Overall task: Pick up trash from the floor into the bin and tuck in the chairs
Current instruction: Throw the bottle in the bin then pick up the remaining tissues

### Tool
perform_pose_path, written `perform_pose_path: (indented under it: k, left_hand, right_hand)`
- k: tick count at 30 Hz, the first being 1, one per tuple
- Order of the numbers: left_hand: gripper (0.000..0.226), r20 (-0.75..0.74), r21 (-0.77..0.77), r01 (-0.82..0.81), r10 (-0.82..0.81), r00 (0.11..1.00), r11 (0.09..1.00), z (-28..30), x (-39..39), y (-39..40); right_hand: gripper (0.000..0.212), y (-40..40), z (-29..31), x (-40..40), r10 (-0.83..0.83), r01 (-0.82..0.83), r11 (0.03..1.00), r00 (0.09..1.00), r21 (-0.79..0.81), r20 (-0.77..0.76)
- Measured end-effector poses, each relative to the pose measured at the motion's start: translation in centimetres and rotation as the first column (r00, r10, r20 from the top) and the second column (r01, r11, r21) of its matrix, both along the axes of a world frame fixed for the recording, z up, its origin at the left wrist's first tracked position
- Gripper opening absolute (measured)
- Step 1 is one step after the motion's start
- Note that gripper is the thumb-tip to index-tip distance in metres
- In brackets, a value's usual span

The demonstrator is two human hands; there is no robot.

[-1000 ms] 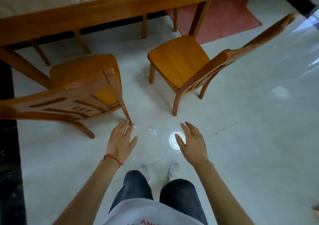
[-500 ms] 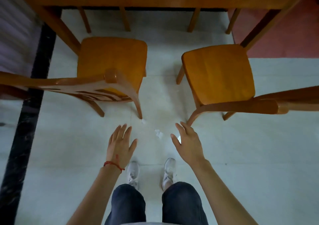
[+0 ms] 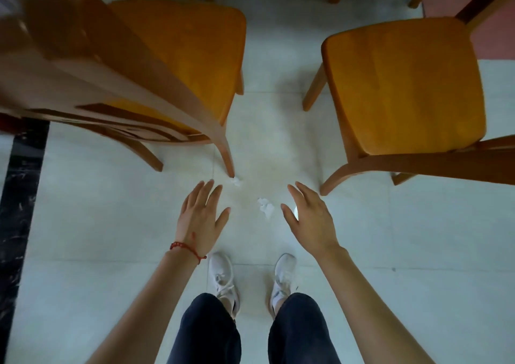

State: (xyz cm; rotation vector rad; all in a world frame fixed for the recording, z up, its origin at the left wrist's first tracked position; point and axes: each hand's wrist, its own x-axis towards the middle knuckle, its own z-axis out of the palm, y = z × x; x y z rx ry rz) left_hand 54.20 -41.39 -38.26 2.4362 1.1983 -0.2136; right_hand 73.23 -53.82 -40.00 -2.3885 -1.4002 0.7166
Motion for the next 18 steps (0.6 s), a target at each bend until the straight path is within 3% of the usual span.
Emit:
perform_pose_path:
  k: [11, 18]
  left_hand:
    - [0.057, -0.051, 0.034, 0.163, -0.162, 0.986, 0.986, -18.4, 0.0, 4.3]
    - [0.063, 0.02, -0.013, 0.129, -0.128, 0.992, 0.992, -30.8, 0.4, 6.4]
  right_hand:
    - [0.049, 0.9, -18.8, 1.6, 0.137, -0.149, 0.984, 0.983, 0.096, 0.126]
    - [0.046, 1.0, -30.8, 3.0, 0.228, -0.245, 0.966, 0.958, 0.084, 0.174]
